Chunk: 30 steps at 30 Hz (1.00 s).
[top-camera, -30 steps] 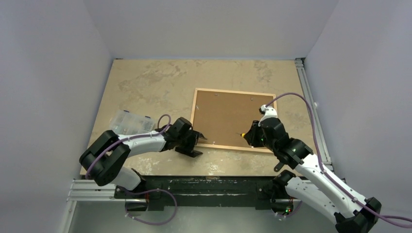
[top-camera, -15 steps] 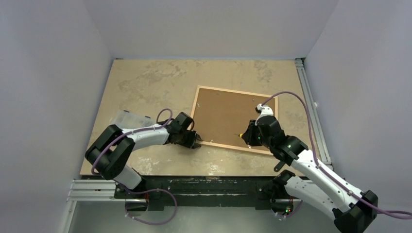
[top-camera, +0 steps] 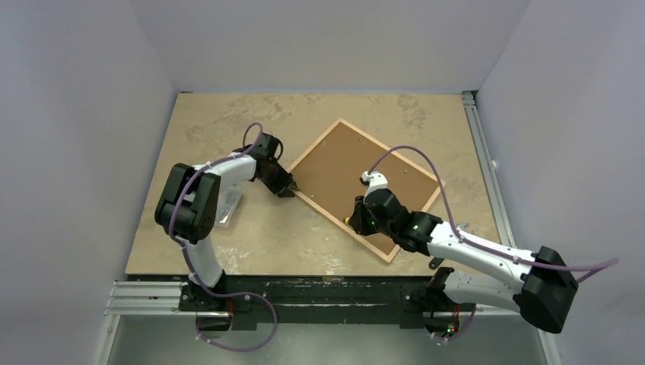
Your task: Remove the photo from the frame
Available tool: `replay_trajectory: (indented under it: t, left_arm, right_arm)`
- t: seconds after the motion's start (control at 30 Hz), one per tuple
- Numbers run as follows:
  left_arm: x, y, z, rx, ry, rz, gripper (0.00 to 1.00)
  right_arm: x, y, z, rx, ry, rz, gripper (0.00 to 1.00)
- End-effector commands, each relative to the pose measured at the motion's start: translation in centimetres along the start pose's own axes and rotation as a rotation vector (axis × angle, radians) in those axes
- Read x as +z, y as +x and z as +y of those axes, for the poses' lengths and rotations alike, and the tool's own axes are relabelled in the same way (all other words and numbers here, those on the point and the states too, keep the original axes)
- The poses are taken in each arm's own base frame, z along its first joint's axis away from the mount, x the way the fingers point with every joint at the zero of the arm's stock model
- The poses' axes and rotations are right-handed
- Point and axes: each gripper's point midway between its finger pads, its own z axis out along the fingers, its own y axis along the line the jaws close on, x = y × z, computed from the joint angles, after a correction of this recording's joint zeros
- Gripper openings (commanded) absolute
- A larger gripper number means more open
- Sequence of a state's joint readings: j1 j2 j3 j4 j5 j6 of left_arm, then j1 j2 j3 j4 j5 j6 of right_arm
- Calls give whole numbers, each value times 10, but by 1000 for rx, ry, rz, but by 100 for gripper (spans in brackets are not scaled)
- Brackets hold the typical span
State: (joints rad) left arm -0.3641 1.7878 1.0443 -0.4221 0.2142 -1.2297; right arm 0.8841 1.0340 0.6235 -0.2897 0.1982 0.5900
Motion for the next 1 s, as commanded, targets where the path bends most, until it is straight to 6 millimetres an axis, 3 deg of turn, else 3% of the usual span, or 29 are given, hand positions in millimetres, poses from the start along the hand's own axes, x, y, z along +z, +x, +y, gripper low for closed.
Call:
replay_trajectory:
  t: [0.0,0.3,0.63,0.77,0.97]
  left_arm:
    - [3,-13,8,322,-51,93,0]
    - [15,-21,12,265,5,124,0]
    - [20,-19,13,234,18,147,0]
    - [20,-18,15,231,19,151,0]
    - [21,-15,15,212,29,157,0]
  right_arm:
    - [16,-28,32,-5,-42,-118,0]
    - [55,-48,54,-98,-14,-155,0]
    - [84,-86,81,-147,-9,-248,0]
    - [85,-102,91,-151,-10,-275,0]
    - [65,-131,92,-138,22,-356,0]
